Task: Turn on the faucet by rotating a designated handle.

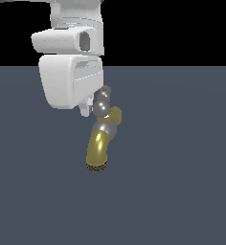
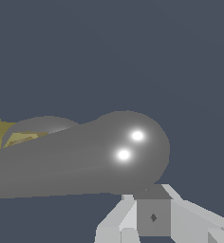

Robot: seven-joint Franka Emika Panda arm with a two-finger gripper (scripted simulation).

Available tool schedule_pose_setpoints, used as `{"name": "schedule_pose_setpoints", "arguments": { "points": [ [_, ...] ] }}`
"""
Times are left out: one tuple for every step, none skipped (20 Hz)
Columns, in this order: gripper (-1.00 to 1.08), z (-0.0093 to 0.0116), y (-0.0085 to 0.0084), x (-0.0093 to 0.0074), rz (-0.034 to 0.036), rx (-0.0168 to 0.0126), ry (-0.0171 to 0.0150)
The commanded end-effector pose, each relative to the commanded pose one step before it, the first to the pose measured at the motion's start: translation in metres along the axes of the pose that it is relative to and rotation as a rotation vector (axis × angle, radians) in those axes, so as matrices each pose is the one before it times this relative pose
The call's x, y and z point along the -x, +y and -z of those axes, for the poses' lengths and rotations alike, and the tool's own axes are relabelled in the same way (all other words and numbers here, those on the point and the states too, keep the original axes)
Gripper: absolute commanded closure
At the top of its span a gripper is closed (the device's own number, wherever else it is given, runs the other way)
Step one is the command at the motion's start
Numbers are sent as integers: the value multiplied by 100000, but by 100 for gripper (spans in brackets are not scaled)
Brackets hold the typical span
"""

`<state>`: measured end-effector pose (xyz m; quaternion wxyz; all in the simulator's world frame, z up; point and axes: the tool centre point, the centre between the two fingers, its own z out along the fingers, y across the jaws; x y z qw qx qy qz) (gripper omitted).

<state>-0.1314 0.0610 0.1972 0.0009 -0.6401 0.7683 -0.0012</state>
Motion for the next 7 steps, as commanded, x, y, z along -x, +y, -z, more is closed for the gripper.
{"name": "schedule_pose_setpoints", "arguments": {
  "points": [
    [108,-21,-196,-2323,-3297,226,-24],
    [108,0,35,-394,-68,12,3],
    [108,0,35,-398,-68,12,4],
    [108,1,39,-393,-48,9,3],
    [108,0,36,-405,-68,13,4],
    [108,0,35,-410,-67,14,4],
    [108,0,0,0,0,0,0]
  ]
}}
